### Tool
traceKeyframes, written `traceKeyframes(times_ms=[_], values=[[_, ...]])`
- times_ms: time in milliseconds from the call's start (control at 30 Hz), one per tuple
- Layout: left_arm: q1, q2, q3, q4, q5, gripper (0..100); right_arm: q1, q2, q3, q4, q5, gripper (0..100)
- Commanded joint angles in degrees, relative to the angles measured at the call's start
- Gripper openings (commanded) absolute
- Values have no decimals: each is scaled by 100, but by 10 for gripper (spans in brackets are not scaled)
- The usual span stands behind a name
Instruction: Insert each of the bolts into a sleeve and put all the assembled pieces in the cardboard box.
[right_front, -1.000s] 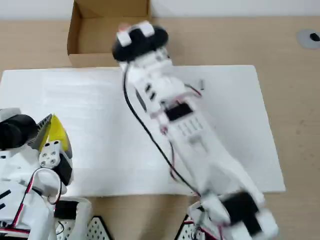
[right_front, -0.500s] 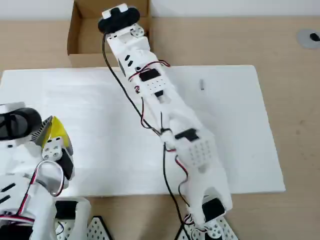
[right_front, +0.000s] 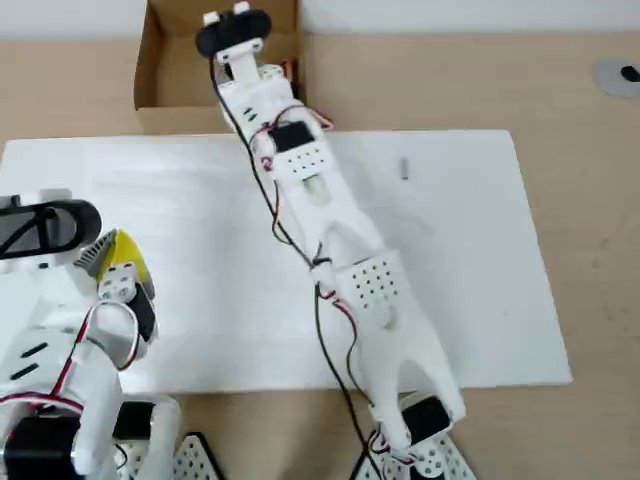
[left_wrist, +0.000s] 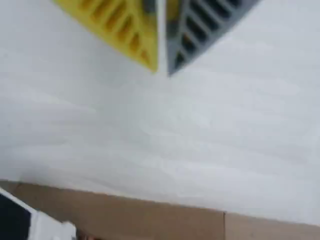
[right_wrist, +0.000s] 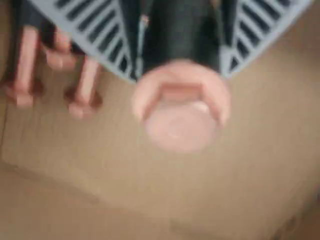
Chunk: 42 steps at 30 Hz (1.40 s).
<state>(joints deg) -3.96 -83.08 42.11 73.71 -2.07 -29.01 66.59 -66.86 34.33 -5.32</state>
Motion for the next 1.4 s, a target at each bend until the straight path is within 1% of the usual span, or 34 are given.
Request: traceKeyframes(times_ms=[0,133,200,433,533,600,700,833,900,967,1100,1300,1333,1367], values=[[-18,66,62,-316,44,7,-22,-31,-945,695,387,9],[-18,66,62,-404,44,7,-22,127,-1138,721,580,14],[-18,66,44,-396,44,9,-13,154,-1156,721,563,62],[-18,66,44,-378,26,10,-22,198,-1147,721,545,405],[-18,66,53,-360,18,10,-22,180,-1147,747,545,496],[-18,66,62,-360,18,10,-22,171,-1156,756,545,513],[-18,66,70,-360,18,11,4,163,-1244,756,545,512],[-35,66,79,-352,18,11,207,163,-1895,993,545,512],[-53,66,88,-352,18,10,303,163,-2527,1547,545,512],[-44,75,97,-352,18,9,374,136,-2941,2435,545,512],[-26,75,158,-352,18,6,470,-602,-2879,4413,545,512],[-18,75,580,-343,9,6,787,-1727,-2870,6681,545,512],[-18,66,712,-343,9,6,840,-1859,-2835,6866,545,512],[-18,66,826,-343,9,6,927,-1982,-2844,6813,536,512]])
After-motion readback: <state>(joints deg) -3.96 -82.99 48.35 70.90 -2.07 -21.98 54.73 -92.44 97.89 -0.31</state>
